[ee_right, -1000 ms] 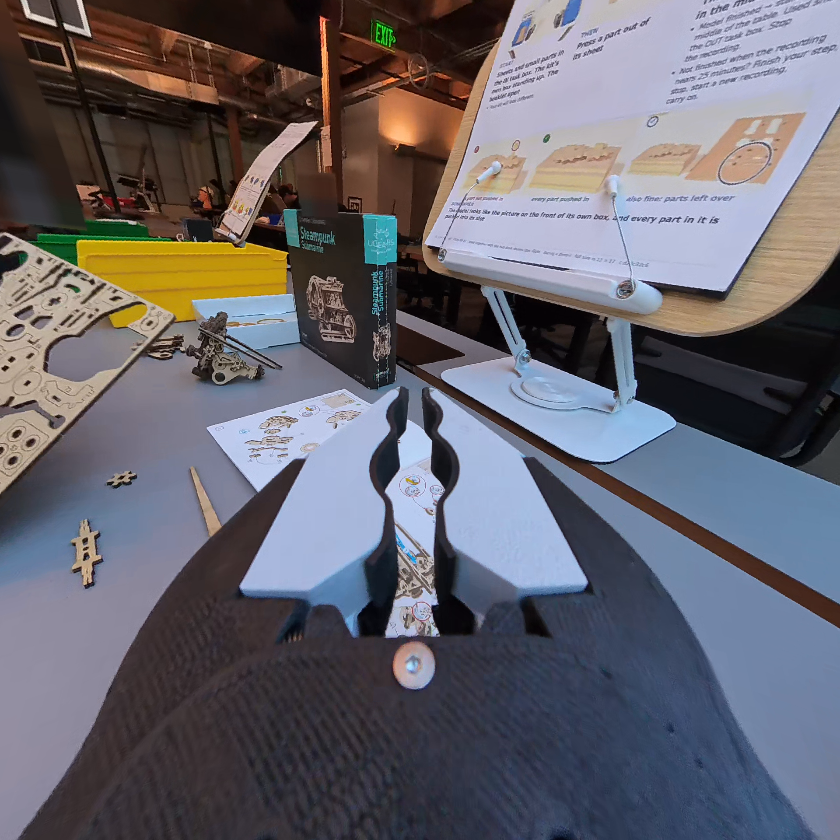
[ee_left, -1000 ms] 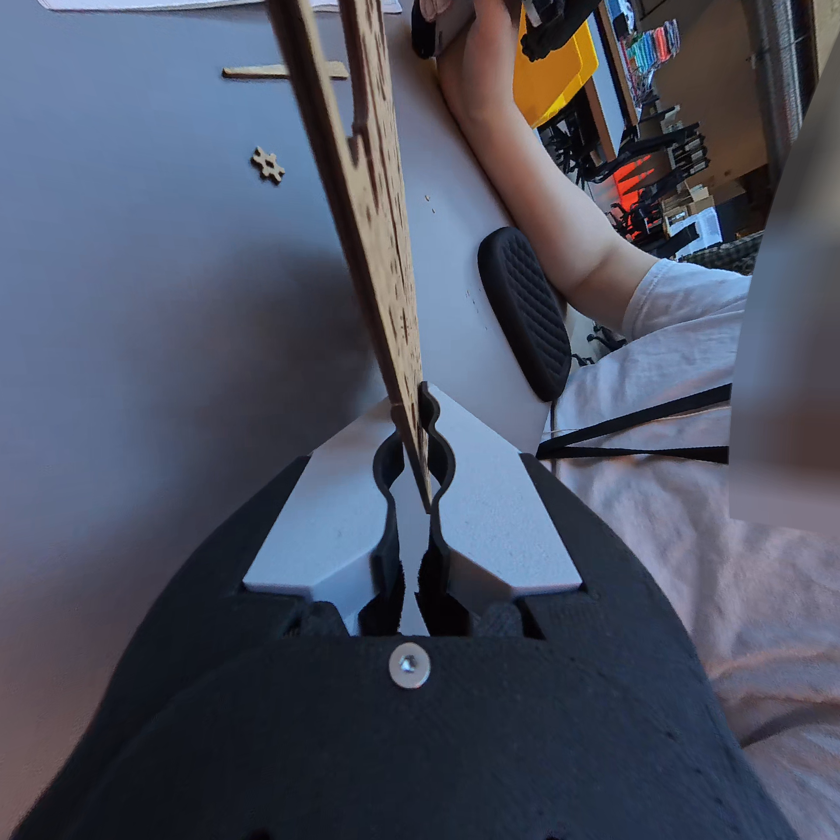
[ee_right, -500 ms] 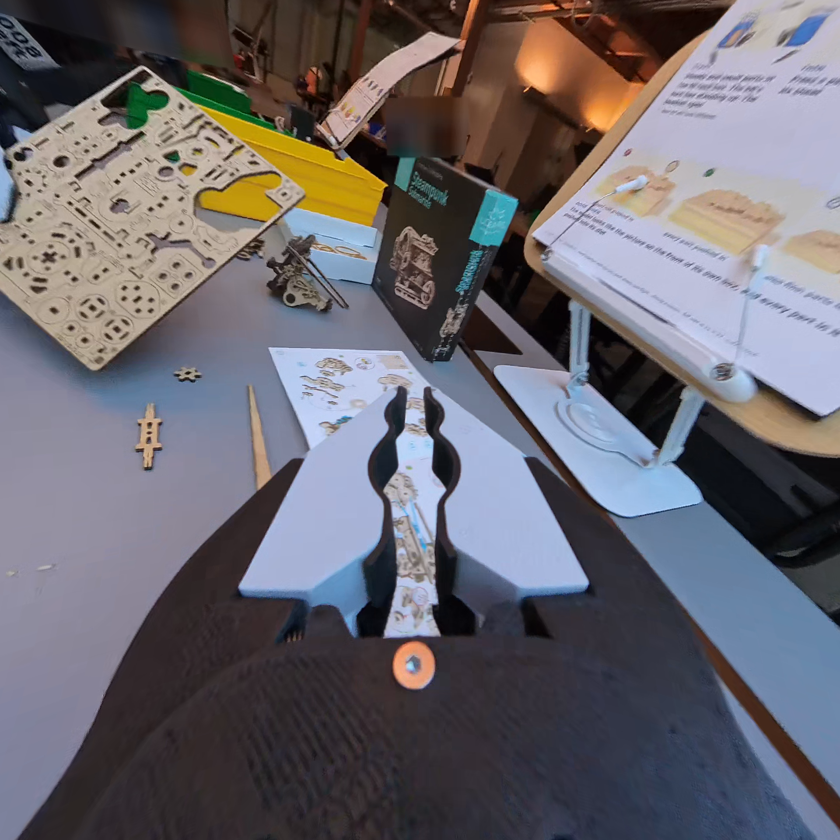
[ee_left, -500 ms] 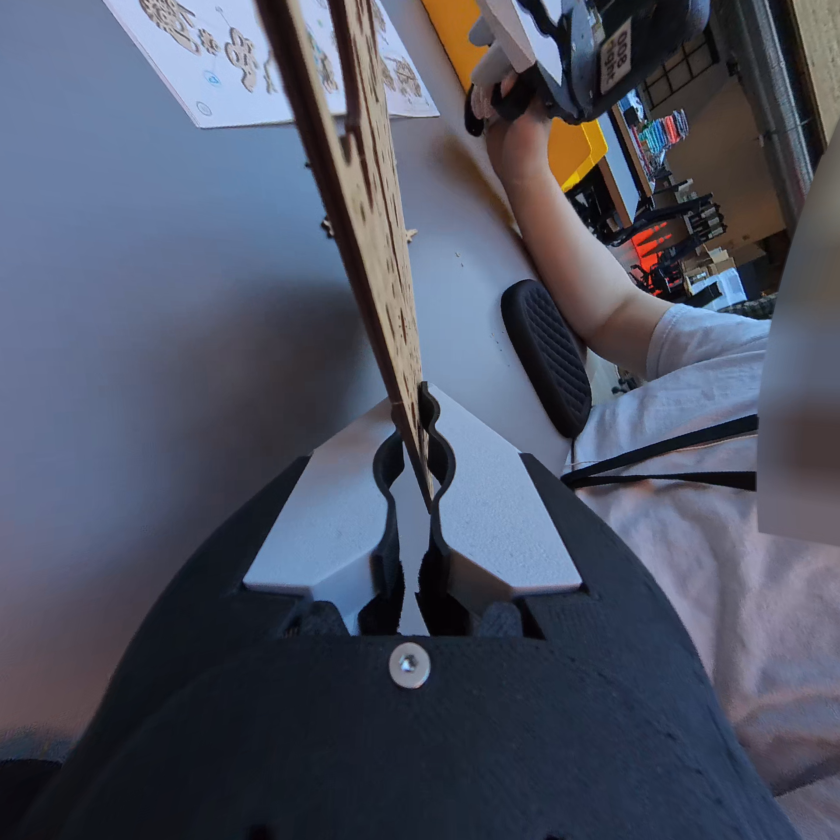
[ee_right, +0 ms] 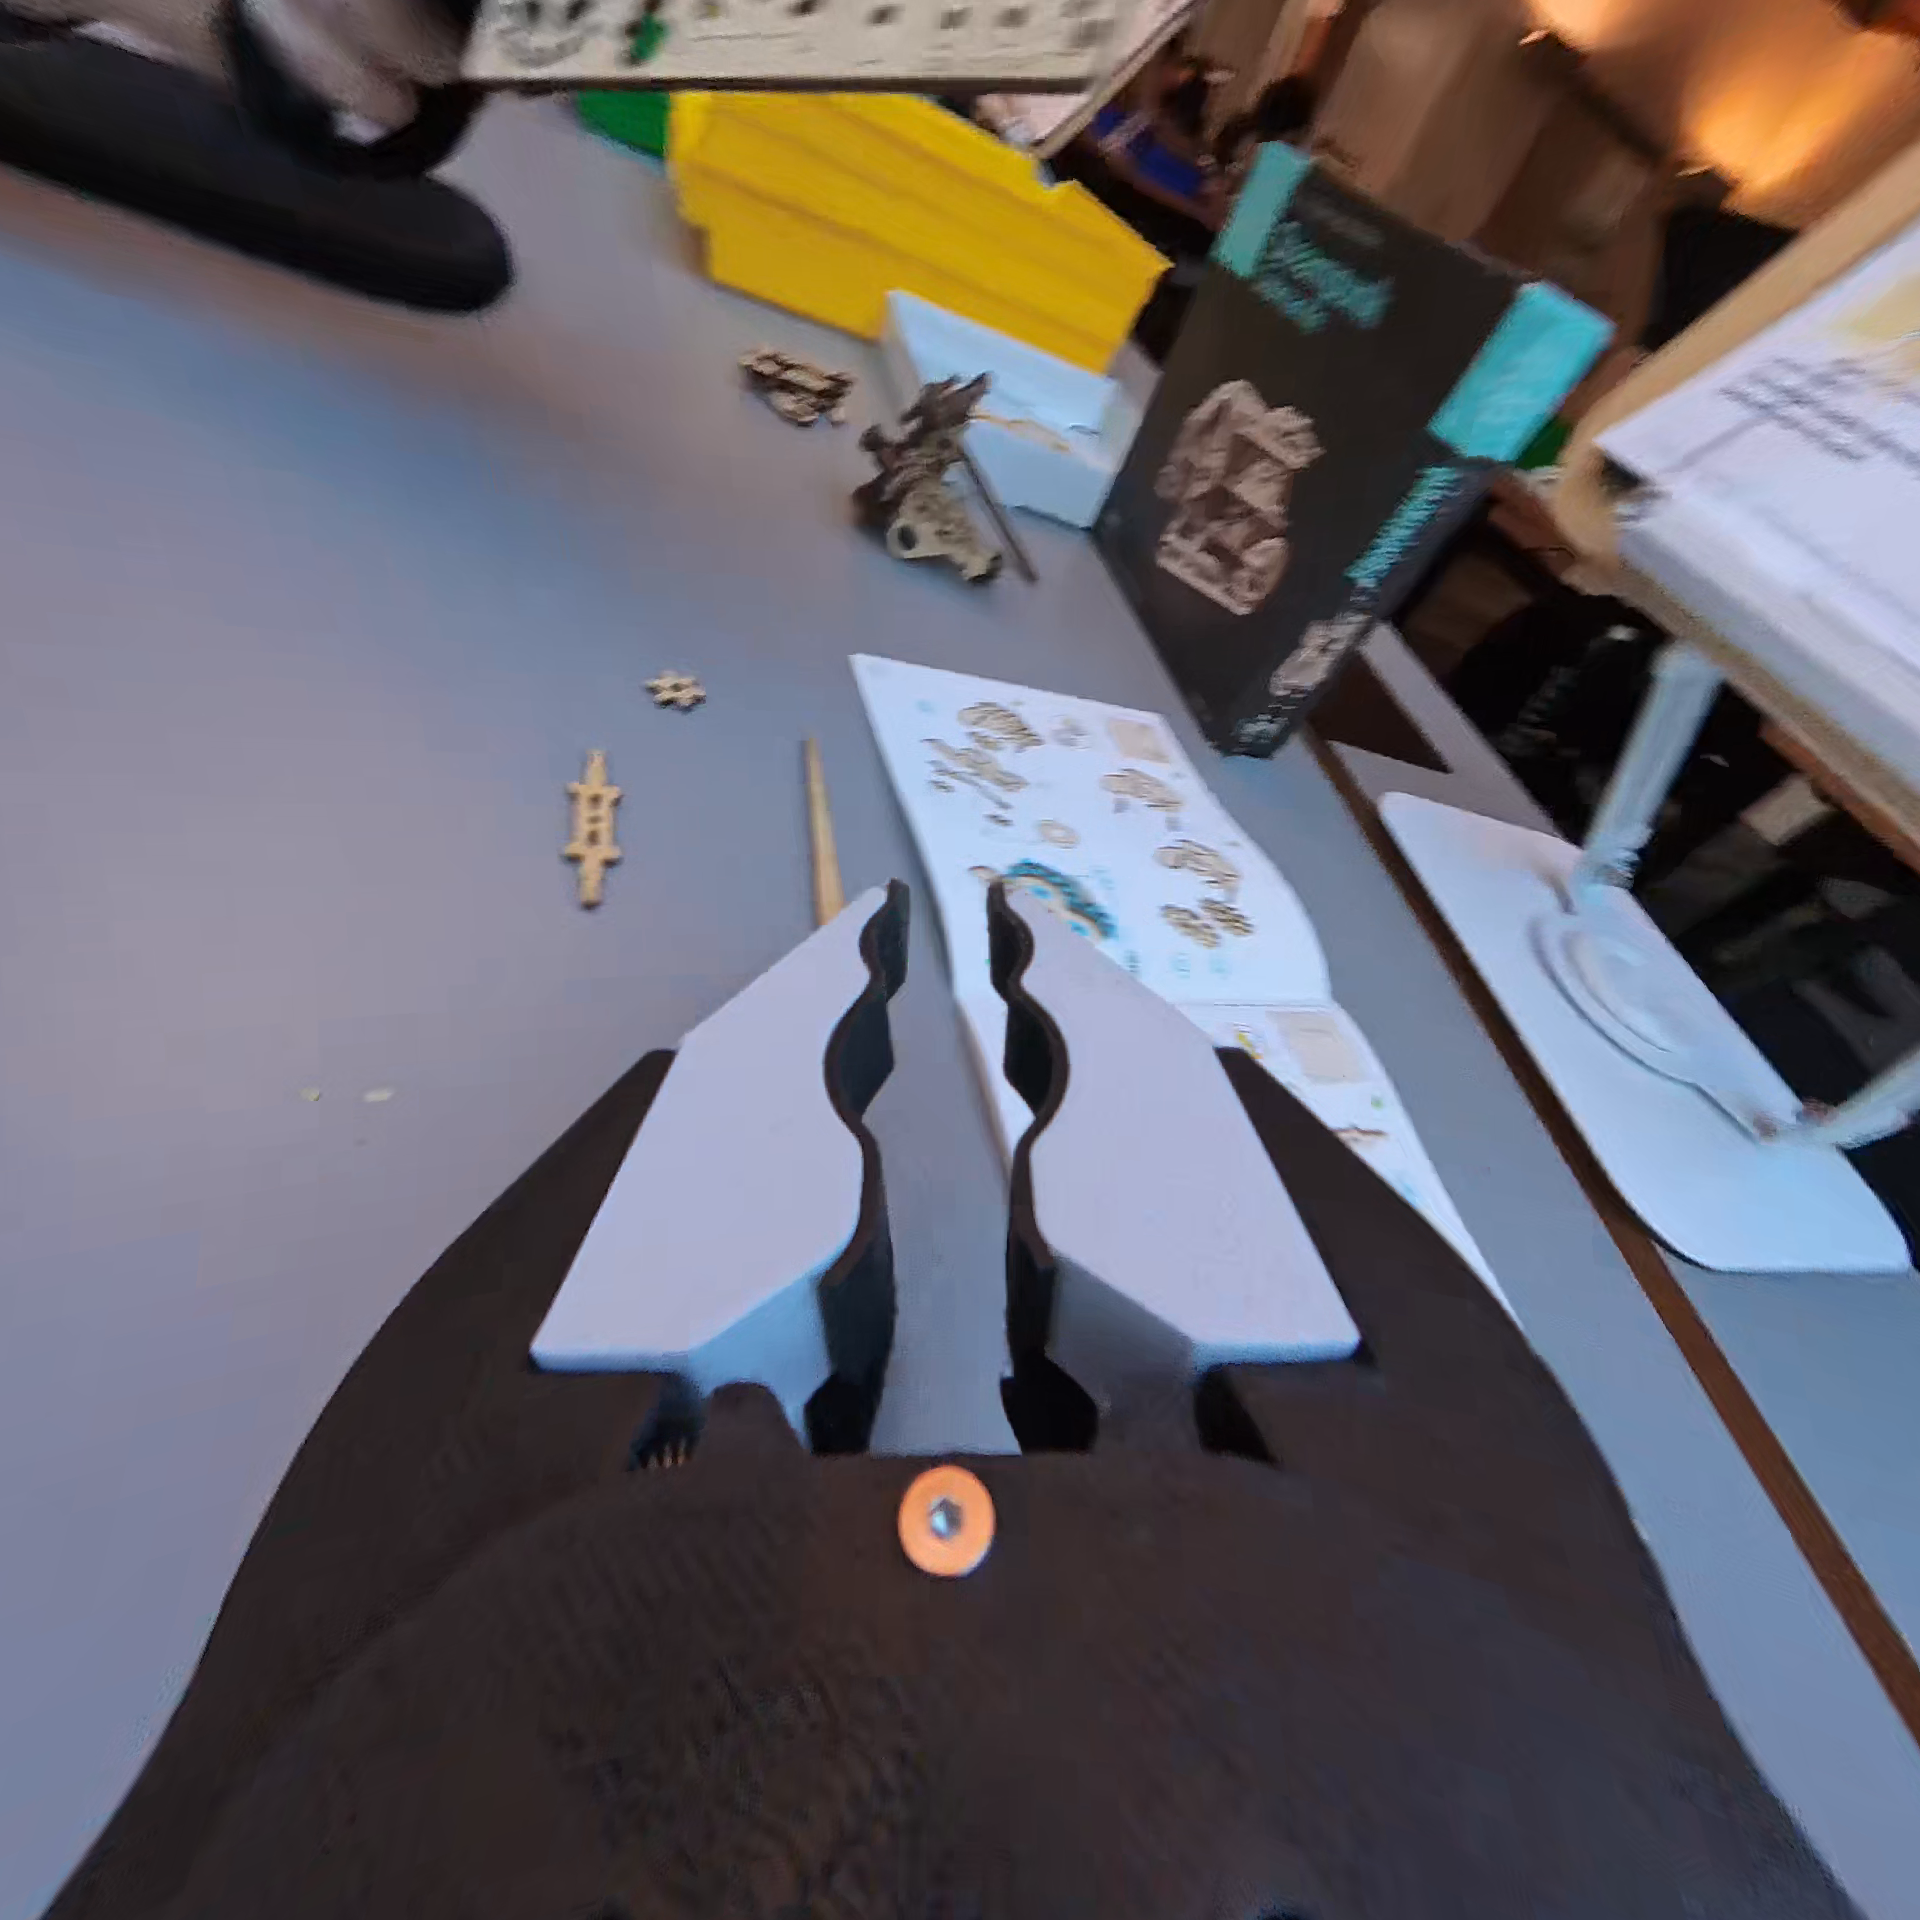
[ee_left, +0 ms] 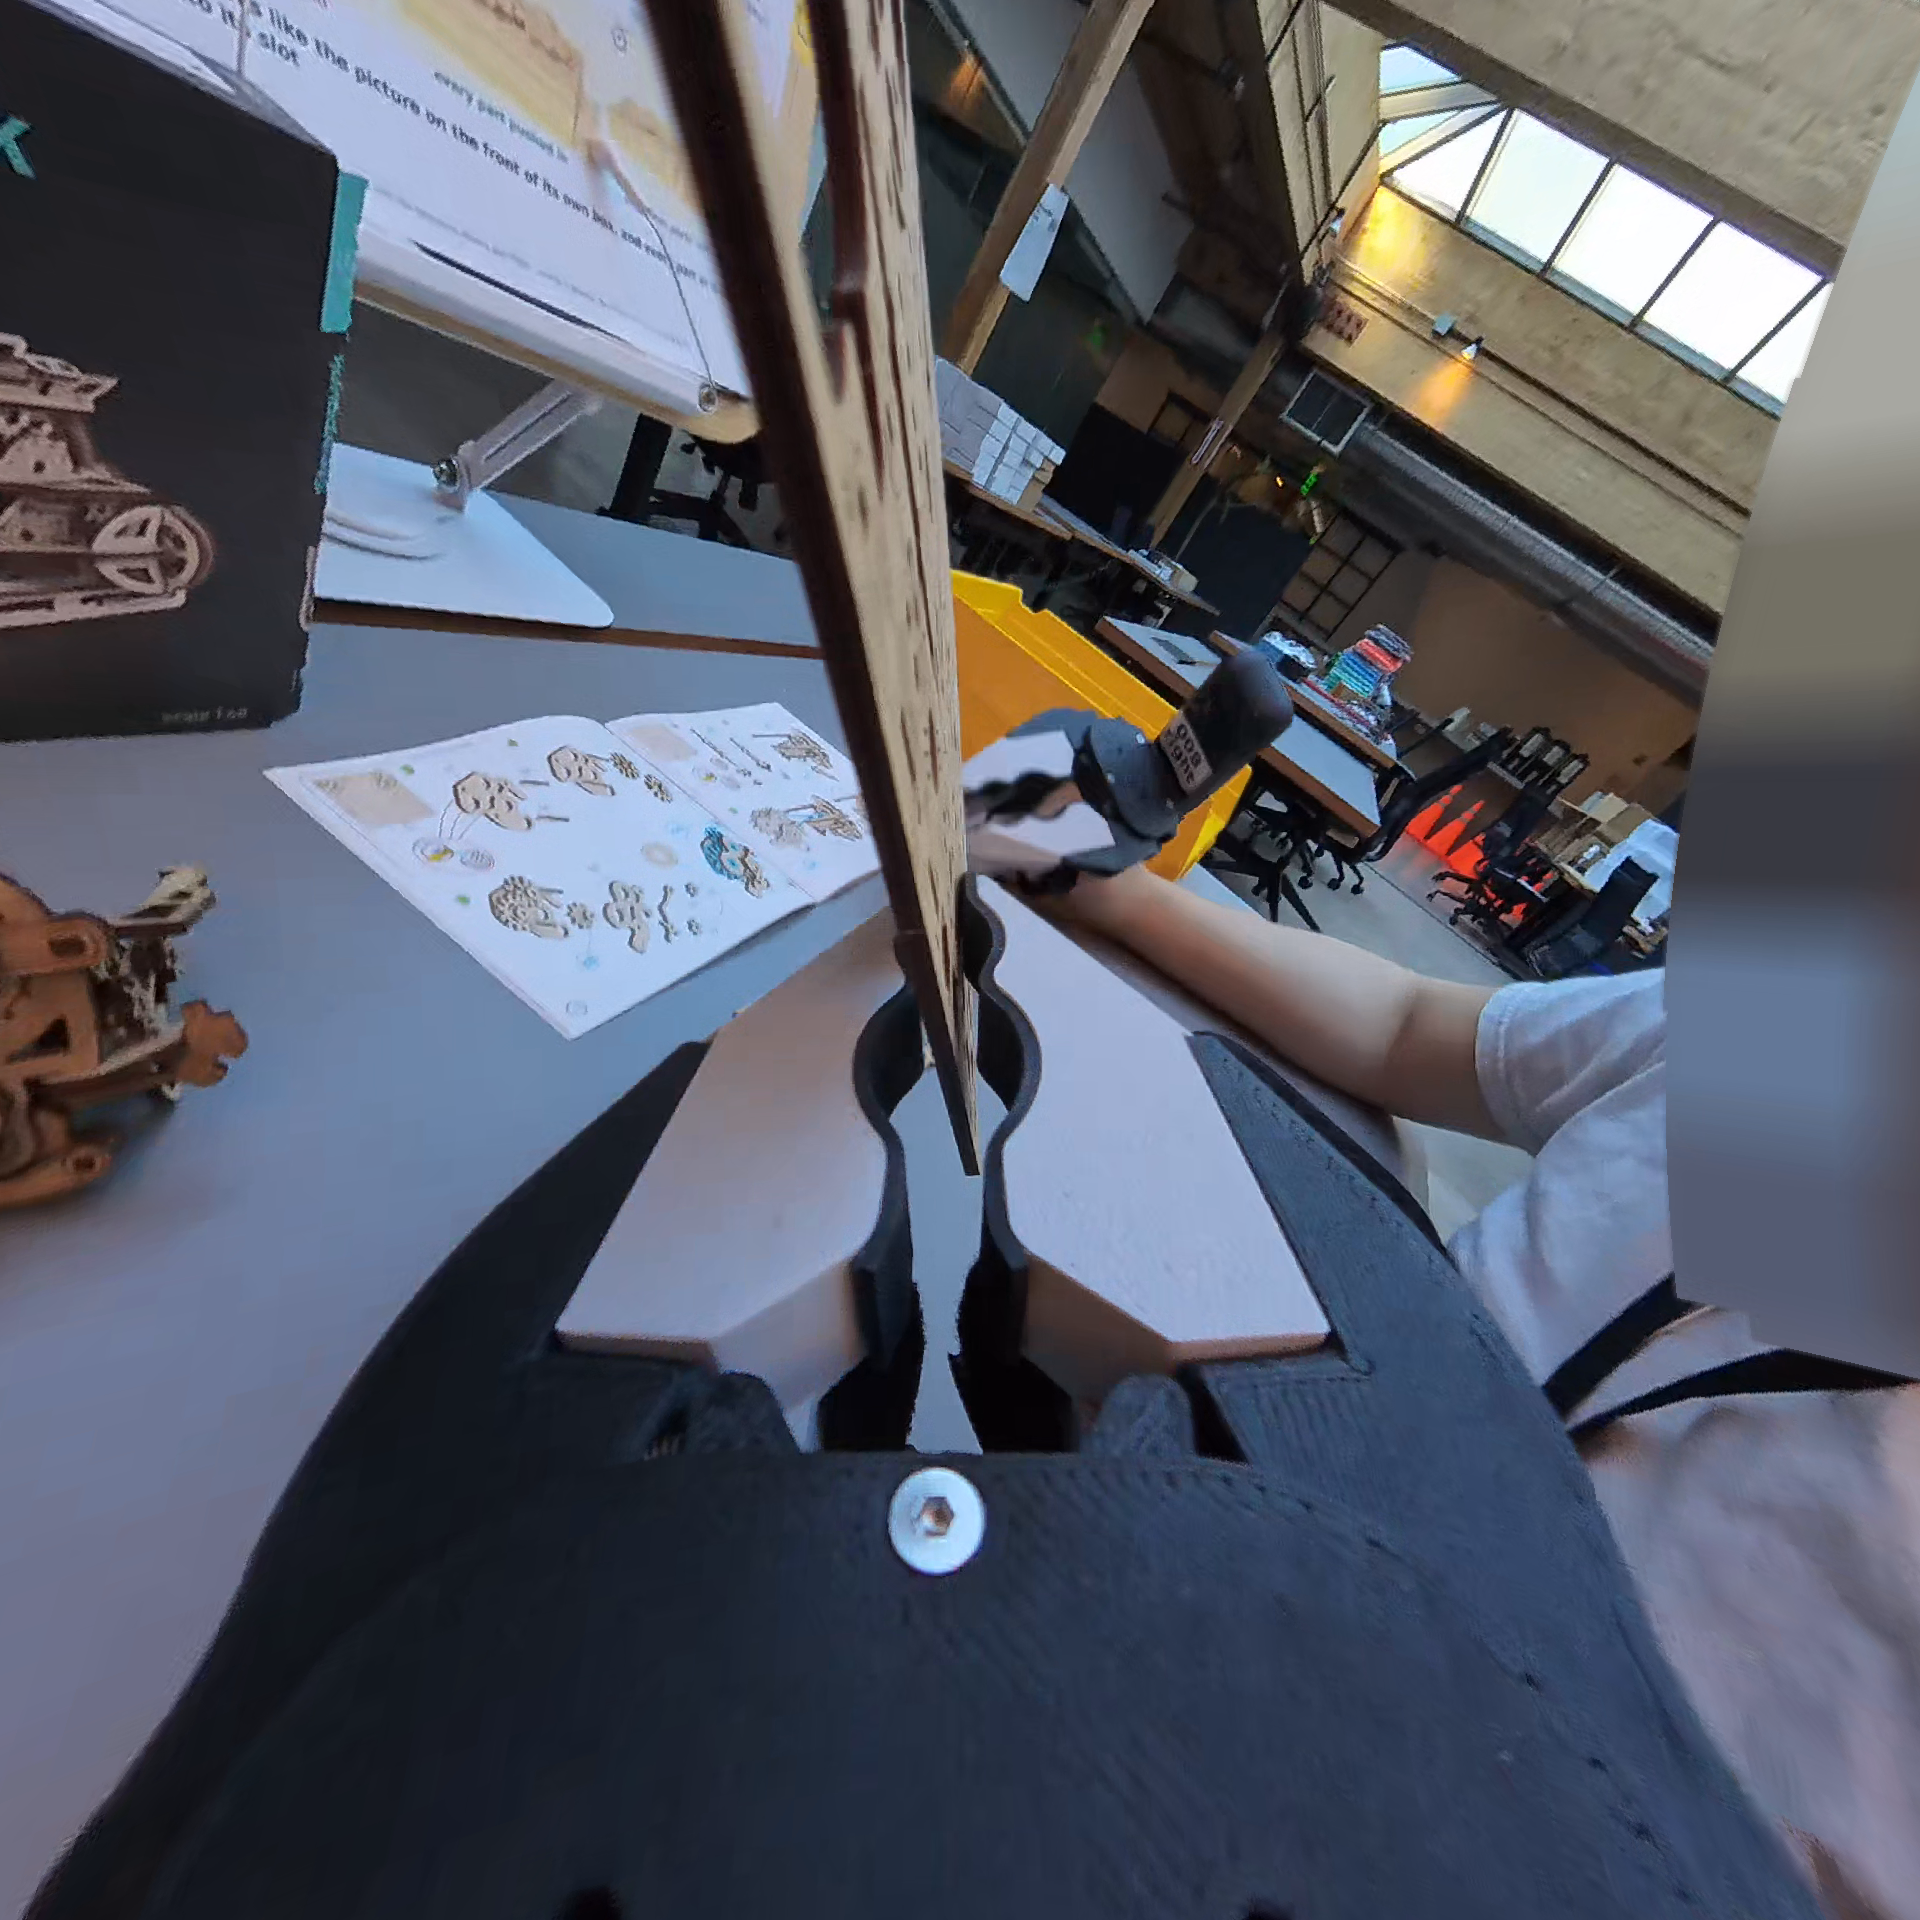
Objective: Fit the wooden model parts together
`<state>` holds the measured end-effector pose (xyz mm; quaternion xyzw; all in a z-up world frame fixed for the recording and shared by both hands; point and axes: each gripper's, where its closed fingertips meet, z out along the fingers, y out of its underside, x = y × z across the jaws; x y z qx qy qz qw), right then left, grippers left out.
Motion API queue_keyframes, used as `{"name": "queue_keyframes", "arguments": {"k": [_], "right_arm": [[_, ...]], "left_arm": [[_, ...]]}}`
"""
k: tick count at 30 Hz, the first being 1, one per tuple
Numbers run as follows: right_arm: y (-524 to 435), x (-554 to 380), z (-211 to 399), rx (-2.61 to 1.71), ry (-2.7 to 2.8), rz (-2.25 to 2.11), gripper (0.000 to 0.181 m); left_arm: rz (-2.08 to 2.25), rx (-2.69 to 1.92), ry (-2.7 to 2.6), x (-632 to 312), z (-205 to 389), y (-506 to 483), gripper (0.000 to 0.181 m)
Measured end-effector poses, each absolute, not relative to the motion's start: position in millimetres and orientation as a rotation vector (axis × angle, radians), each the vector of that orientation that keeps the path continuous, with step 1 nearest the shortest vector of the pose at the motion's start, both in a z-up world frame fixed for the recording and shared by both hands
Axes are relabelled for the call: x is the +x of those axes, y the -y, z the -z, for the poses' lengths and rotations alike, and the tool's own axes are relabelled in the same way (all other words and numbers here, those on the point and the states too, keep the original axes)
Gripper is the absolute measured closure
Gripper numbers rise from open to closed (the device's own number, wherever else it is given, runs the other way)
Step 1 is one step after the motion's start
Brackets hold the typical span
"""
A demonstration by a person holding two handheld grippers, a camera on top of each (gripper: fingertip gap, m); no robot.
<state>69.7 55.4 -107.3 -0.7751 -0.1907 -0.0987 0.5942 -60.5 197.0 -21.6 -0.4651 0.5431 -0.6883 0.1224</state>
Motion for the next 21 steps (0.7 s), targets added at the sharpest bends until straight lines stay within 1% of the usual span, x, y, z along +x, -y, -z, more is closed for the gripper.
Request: {"name": "queue_keyframes", "arguments": {"k": [5,10,12,14,16,18,21], "right_arm": [[-65.4,54.8,128.0,-1.906,0.561,0.294,0.167],[-69.3,61.0,122.7,-1.901,0.487,0.299,0.167],[-74.7,60.8,102.4,-1.837,0.34,0.191,0.163],[-80.3,59.0,79.8,-1.742,0.183,0.024,0.155],[-84.3,60.0,73.3,-1.704,0.052,-0.156,0.152],[-86.2,58.4,87.4,-1.766,0.031,-0.251,0.149],[-80.7,57.0,116.1,-1.945,0.173,-0.17,0.153]], "left_arm": [[1.919,-1.375,-1.632,-21.2,31.9,-186.9,0.181],[1.822,-1.338,-1.729,-8.0,51.7,-168.7,0.181],[1.909,-1.301,-1.724,-12.0,51.3,-159.3,0.181],[1.999,-1.291,-1.715,-16.9,51.2,-152.3,0.181],[2.013,-1.298,-1.711,-18.9,54.1,-152.5,0.181],[1.998,-1.302,-1.706,-19.7,56.0,-156.6,0.181],[2.011,-1.292,-1.689,-22.4,55.9,-164.3,0.181]]}}
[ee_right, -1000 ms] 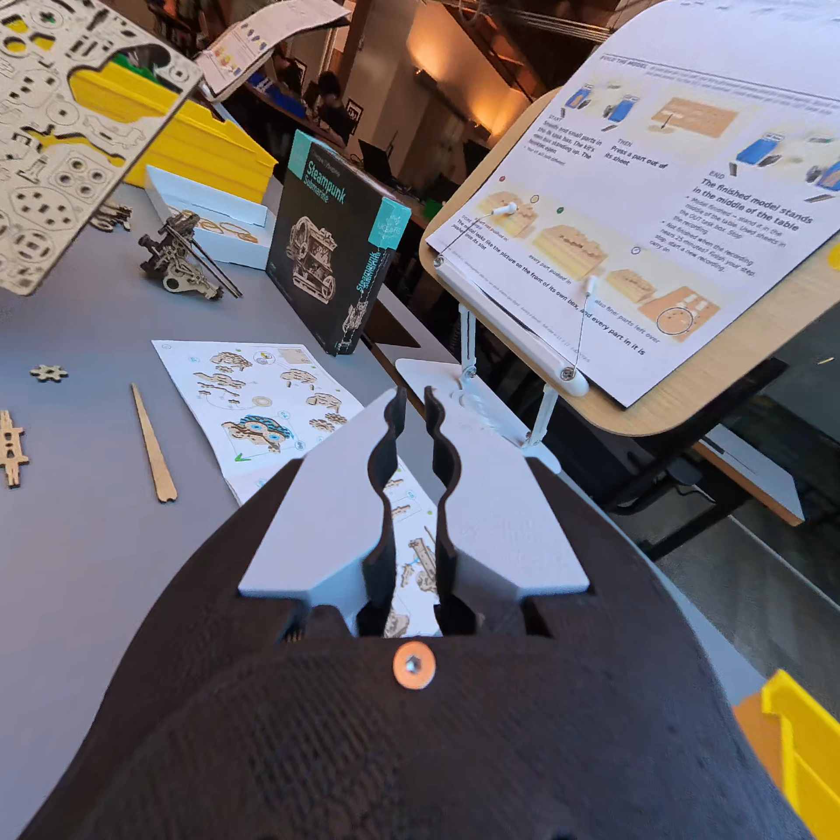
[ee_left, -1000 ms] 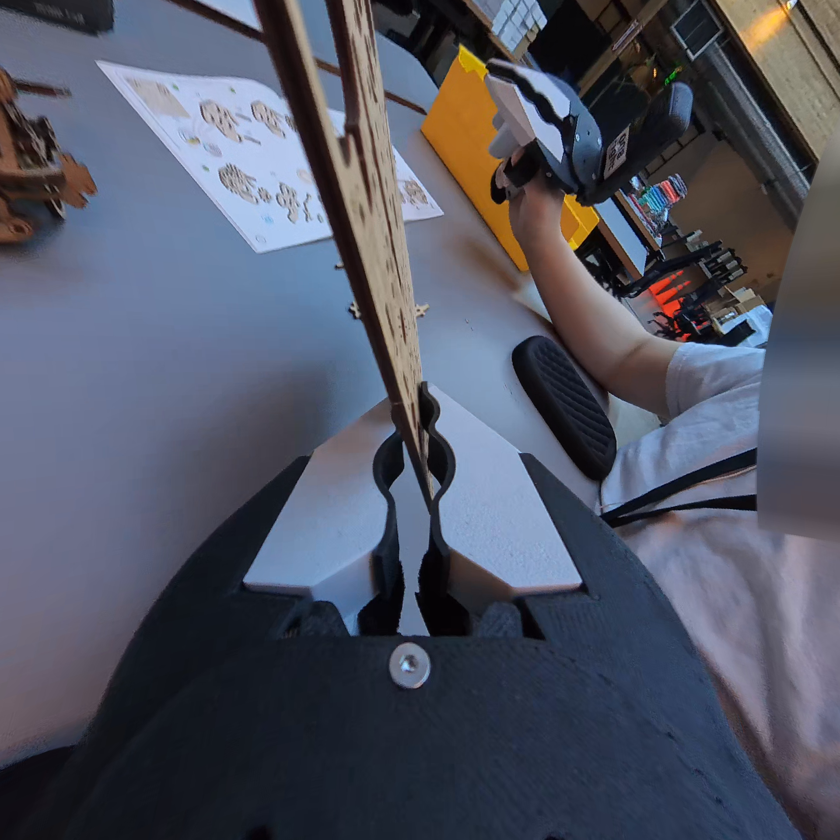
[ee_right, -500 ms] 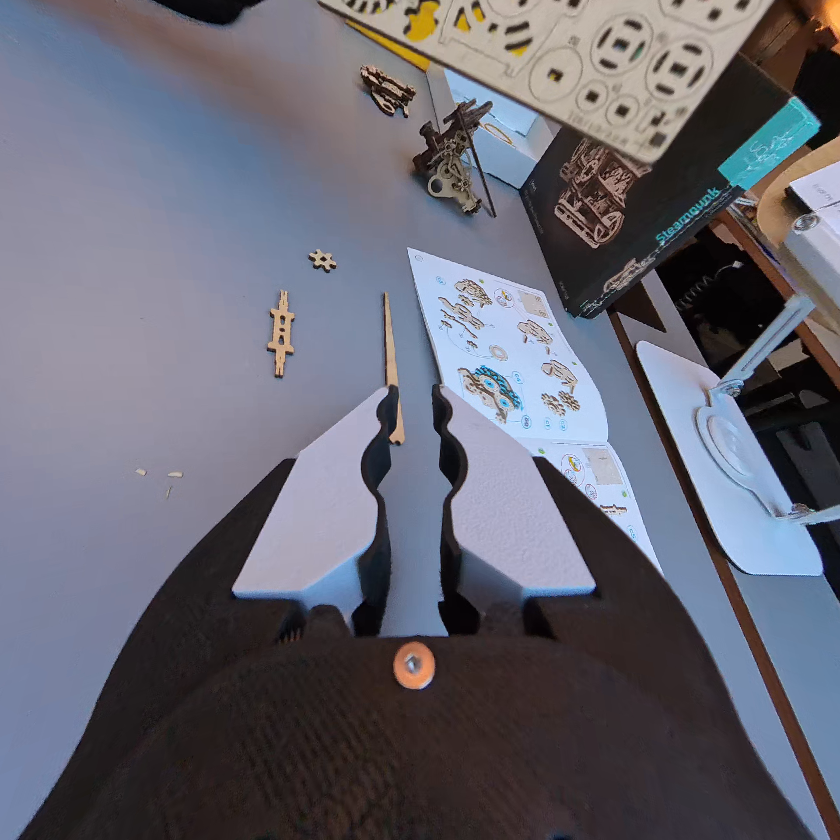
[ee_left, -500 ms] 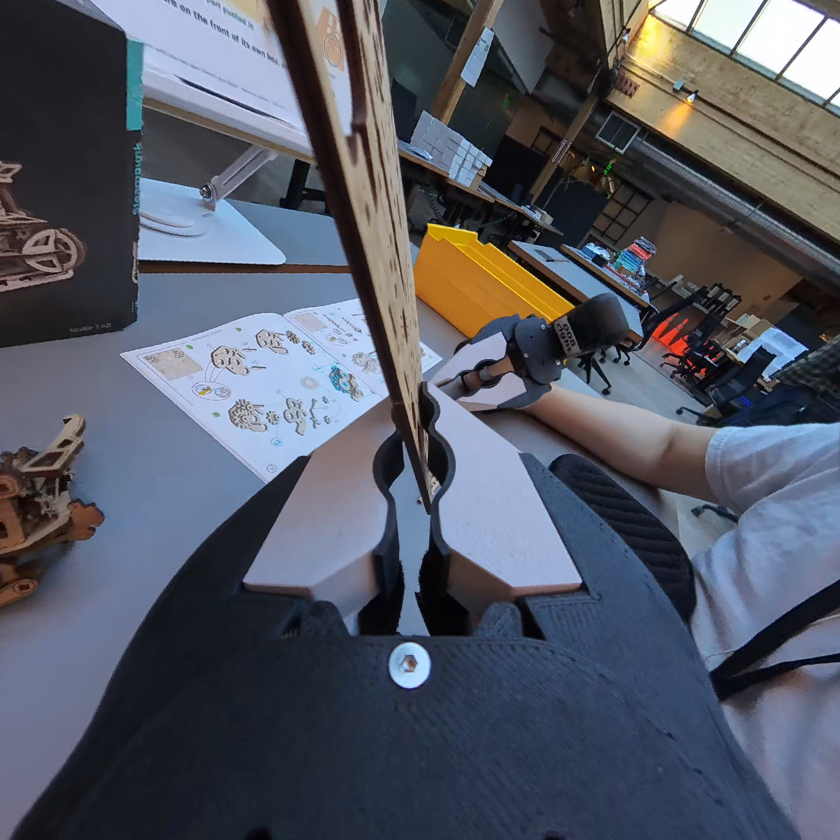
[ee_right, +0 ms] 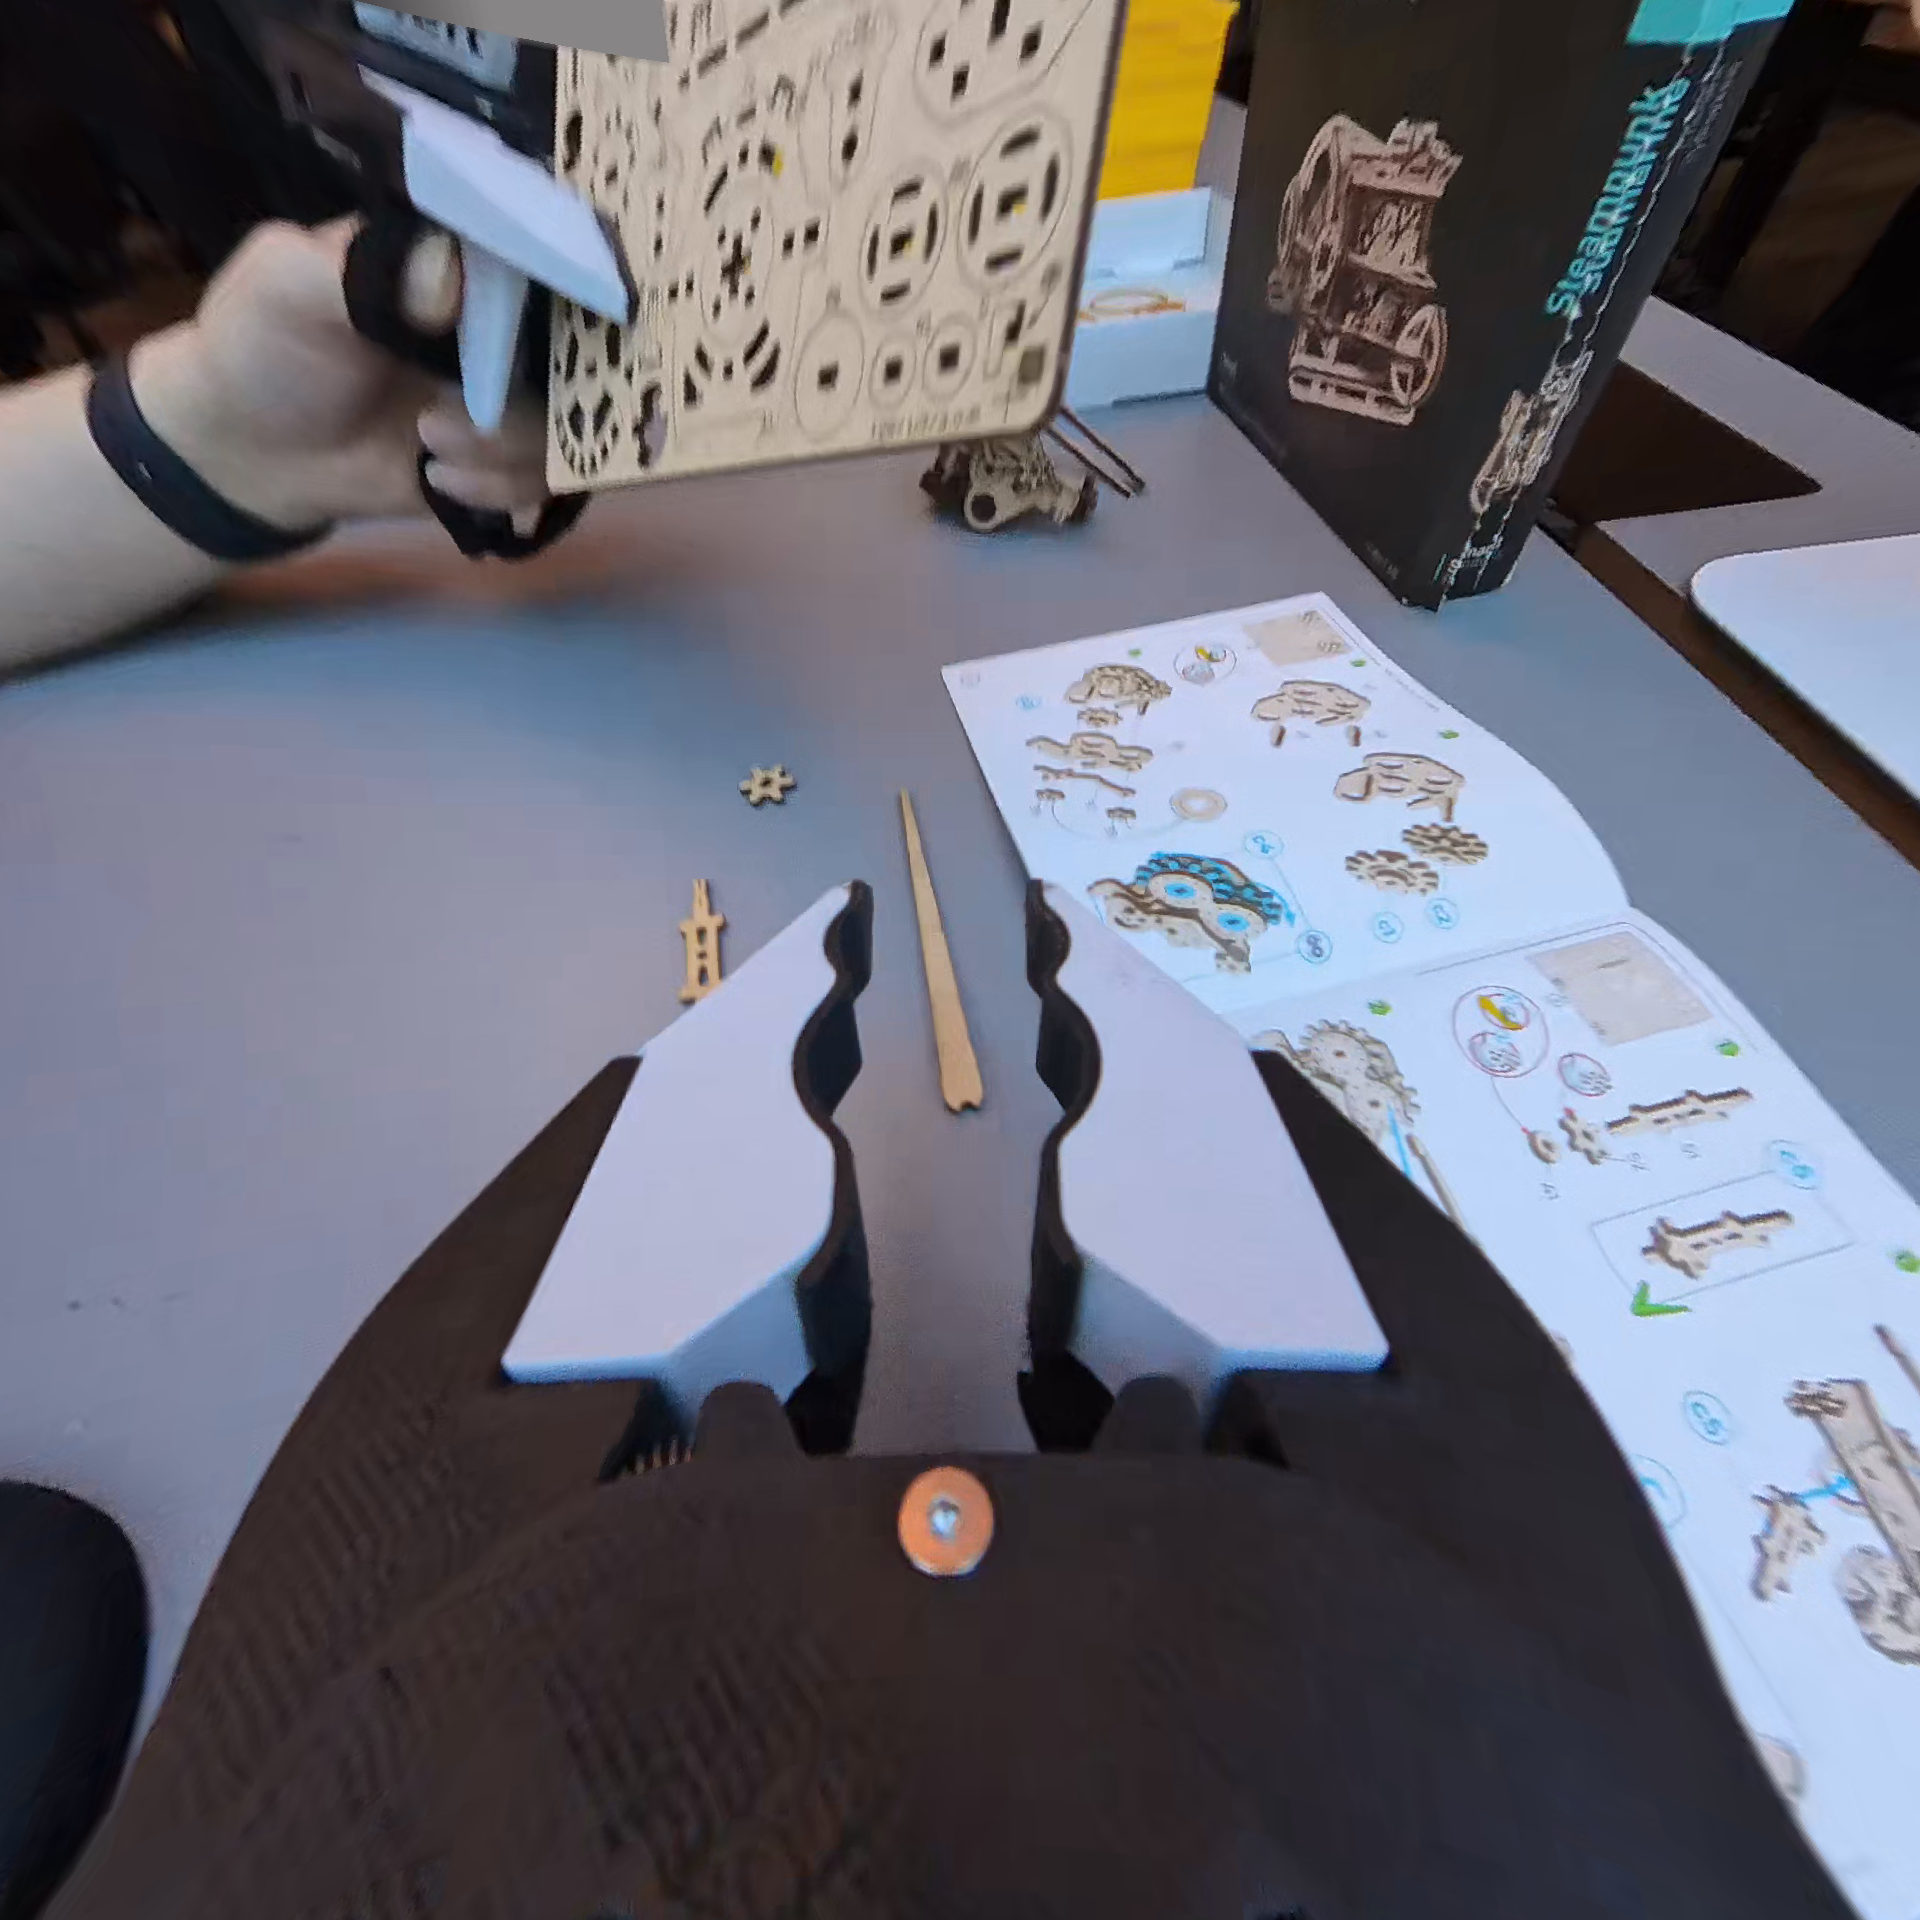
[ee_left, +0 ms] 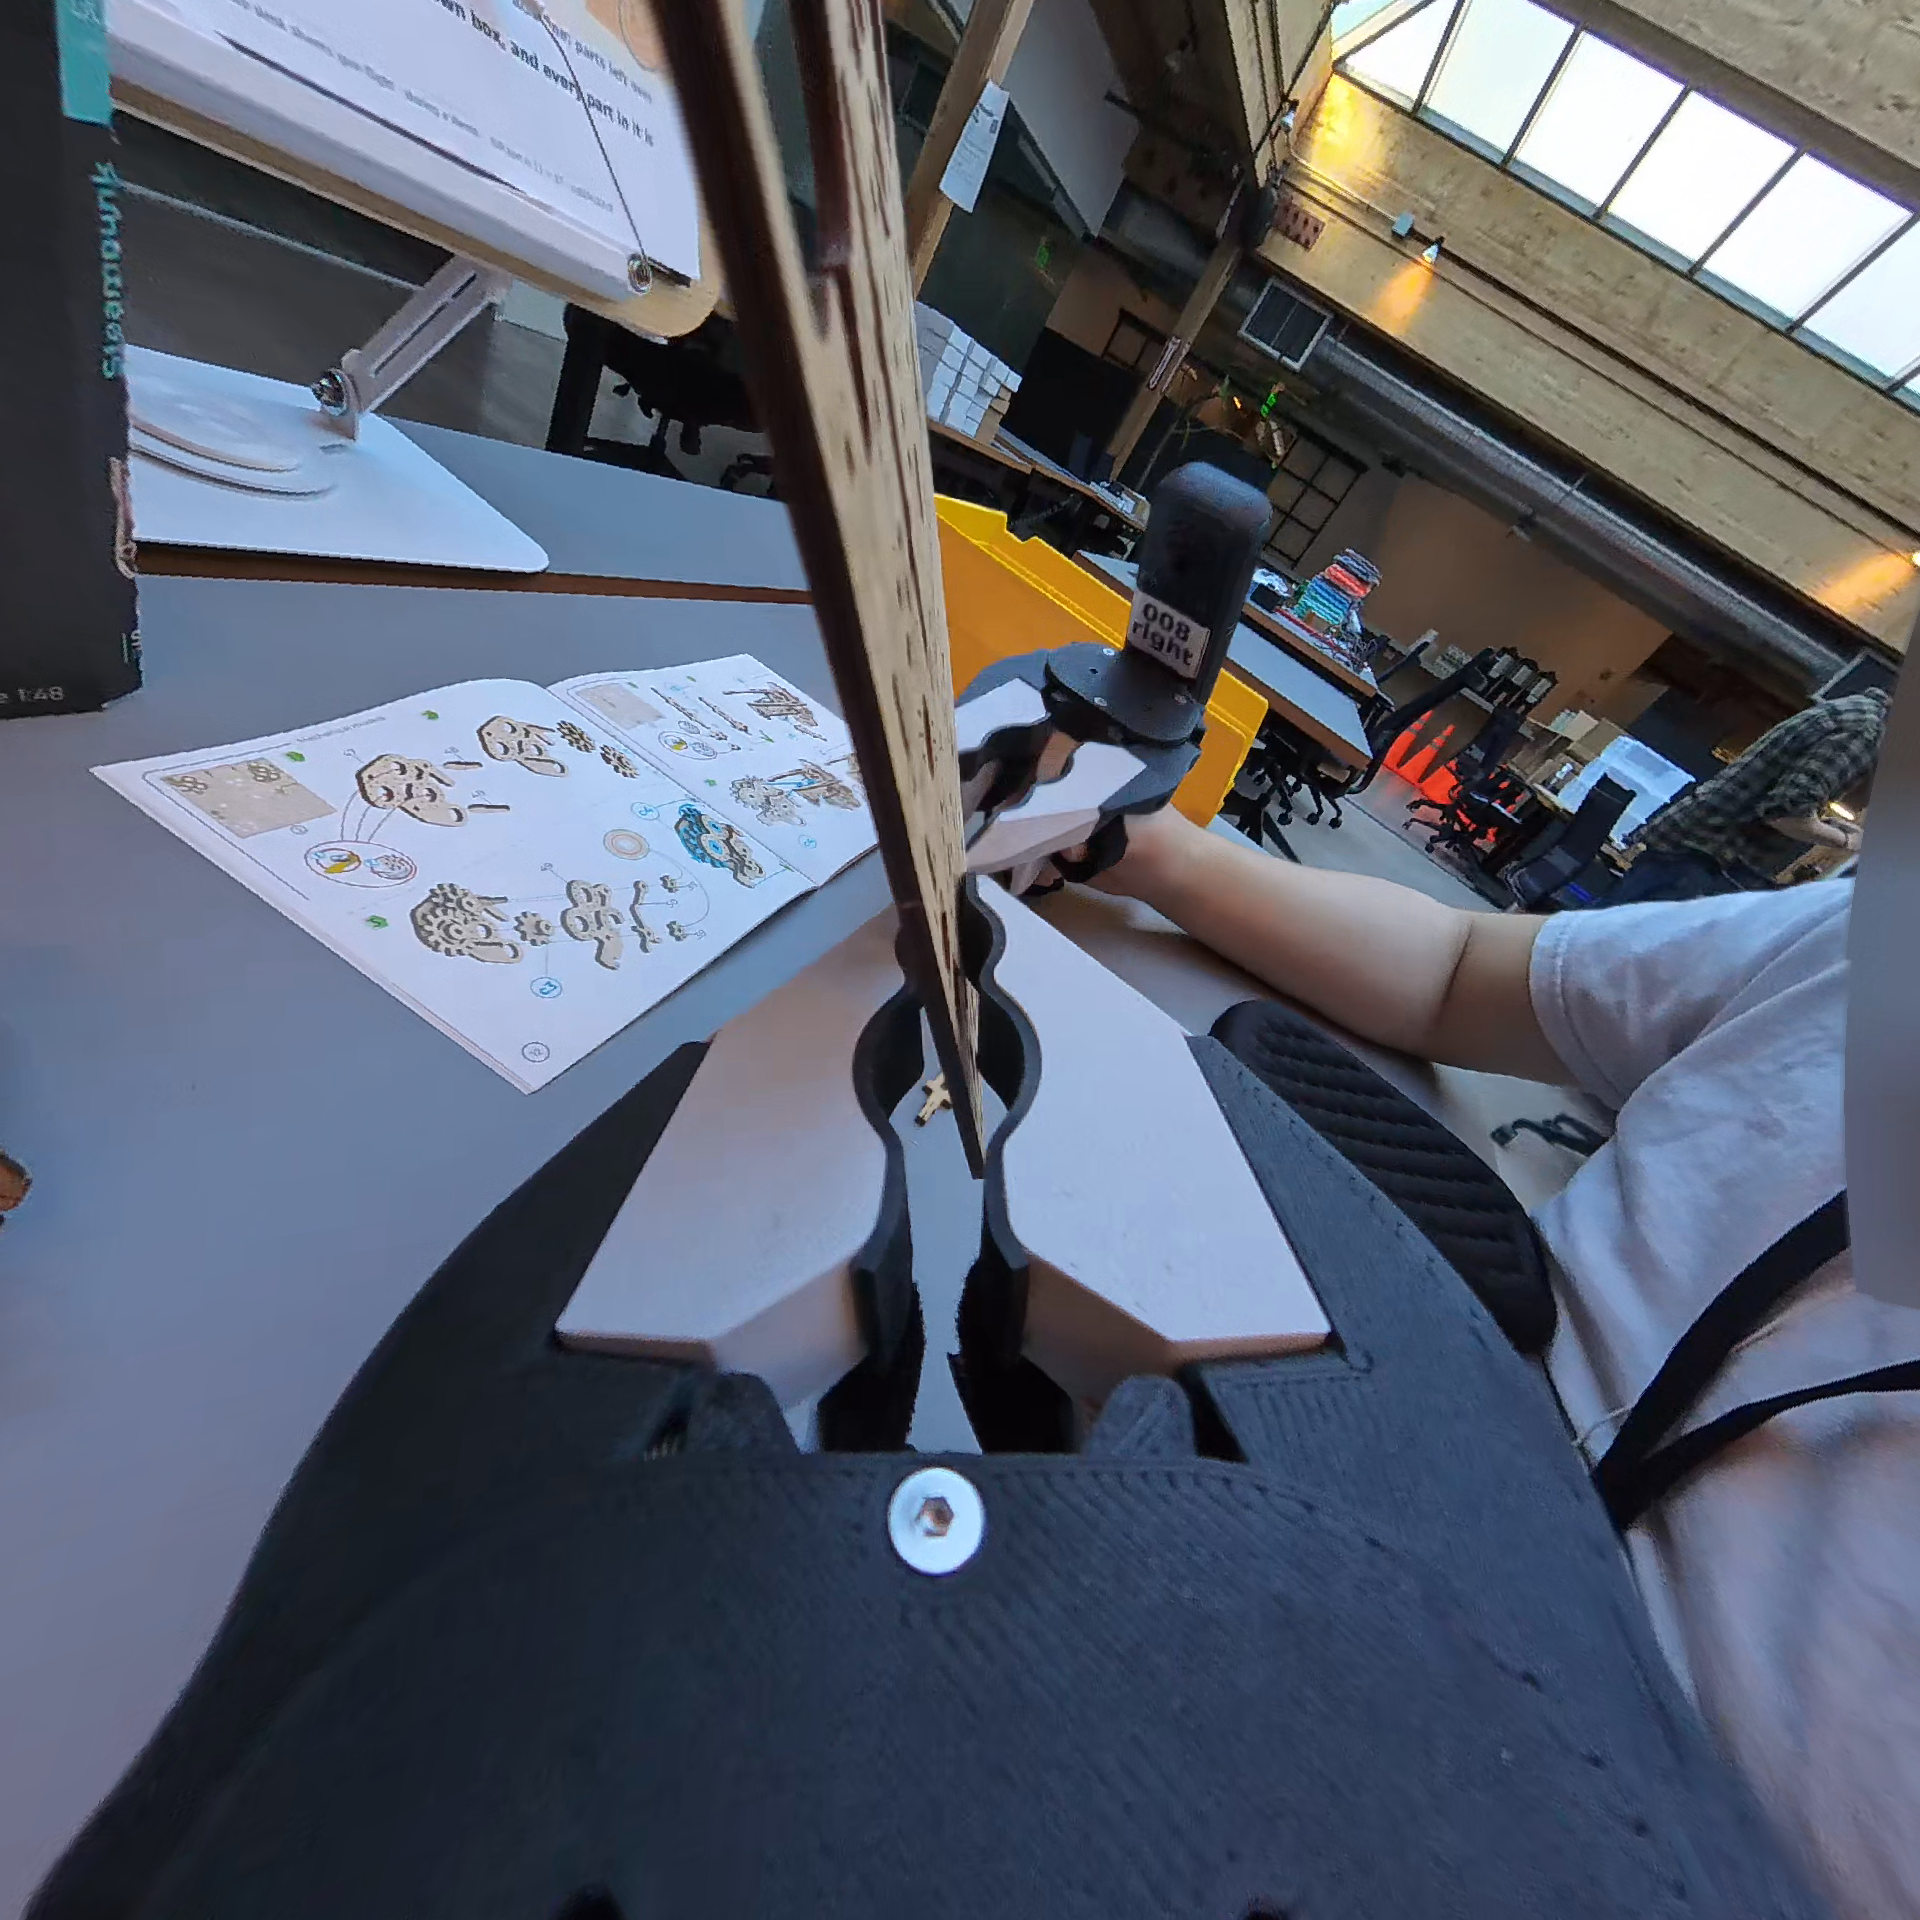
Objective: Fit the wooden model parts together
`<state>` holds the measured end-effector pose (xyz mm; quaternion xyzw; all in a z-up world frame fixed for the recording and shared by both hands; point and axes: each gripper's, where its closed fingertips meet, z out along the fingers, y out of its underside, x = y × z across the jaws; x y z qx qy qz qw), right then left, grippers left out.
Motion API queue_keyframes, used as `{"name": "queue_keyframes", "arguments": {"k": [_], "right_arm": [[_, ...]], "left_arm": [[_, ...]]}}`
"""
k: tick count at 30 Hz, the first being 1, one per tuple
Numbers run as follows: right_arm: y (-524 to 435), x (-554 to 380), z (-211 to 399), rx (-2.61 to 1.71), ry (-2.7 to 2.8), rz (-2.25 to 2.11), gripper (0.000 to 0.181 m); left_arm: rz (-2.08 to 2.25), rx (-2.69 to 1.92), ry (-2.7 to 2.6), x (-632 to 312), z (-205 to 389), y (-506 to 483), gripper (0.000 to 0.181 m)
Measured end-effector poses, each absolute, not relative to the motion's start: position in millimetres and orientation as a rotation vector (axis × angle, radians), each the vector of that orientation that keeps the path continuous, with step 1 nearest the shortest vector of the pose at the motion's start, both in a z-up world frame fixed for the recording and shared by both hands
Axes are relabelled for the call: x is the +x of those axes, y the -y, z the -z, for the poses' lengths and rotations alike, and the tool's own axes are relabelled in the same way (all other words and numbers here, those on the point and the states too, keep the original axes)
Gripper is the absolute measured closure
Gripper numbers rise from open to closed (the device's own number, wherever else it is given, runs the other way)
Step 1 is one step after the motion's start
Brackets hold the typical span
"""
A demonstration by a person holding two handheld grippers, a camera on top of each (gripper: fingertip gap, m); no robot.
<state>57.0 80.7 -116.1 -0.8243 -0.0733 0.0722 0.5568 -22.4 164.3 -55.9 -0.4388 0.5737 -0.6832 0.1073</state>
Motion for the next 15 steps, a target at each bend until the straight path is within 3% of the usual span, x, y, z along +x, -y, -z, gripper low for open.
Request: {"name": "queue_keyframes", "arguments": {"k": [7,10,15], "right_arm": [[-68.6,45.2,160.8,-2.223,0.334,-0.157,0.157],[-69.8,47.9,162.6,-2.226,0.36,-0.055,0.181],[-70.8,47.6,161.3,-2.199,0.444,0.056,0.181]], "left_arm": [[2.091,-1.321,-1.643,-25.2,55.7,-174.9,0.181],[2.083,-1.317,-1.649,-25.8,55.0,-174.8,0.181],[2.084,-1.31,-1.662,-26.5,55.0,-172.6,0.181]]}}
